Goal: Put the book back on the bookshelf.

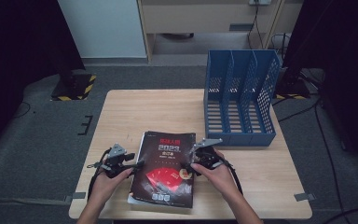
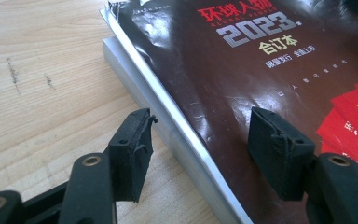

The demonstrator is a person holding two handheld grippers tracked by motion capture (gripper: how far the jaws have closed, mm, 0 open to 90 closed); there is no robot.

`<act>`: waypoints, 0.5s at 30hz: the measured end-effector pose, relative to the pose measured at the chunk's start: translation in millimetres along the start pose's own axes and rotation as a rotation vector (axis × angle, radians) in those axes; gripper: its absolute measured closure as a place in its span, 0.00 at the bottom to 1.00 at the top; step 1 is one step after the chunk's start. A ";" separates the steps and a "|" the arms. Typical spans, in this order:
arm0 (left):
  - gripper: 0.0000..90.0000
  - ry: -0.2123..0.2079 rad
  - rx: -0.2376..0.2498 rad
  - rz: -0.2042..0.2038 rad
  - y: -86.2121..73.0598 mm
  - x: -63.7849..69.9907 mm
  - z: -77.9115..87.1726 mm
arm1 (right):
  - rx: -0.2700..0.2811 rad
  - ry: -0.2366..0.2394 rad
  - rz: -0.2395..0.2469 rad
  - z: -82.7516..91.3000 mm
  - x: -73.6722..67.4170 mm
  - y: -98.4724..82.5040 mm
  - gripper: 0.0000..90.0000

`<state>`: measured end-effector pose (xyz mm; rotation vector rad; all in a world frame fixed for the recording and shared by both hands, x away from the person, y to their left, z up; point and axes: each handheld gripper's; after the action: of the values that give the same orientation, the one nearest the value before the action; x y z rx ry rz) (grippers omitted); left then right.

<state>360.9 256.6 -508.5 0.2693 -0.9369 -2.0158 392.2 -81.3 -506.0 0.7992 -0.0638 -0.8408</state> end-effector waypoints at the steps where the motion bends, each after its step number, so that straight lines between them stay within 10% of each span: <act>1: 0.43 -0.010 0.005 0.010 -1.1 -0.6 -0.6 | 0.010 0.005 -0.003 1.6 -0.5 1.0 0.17; 15: 0.43 -0.022 0.014 0.014 -5.1 1.1 -0.9 | 0.142 0.091 0.006 8.4 -5.3 12.3 0.28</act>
<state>357.6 257.0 -512.5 0.2477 -0.9641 -2.0036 393.5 -77.9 -490.6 0.9692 -0.0459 -0.7999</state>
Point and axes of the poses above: each handheld gripper's, and its own axes: z roughly backward along the jaws, y roughly out of its top, x roughly to its right, and after that the axes turned 6 degrees about -x, right-handed
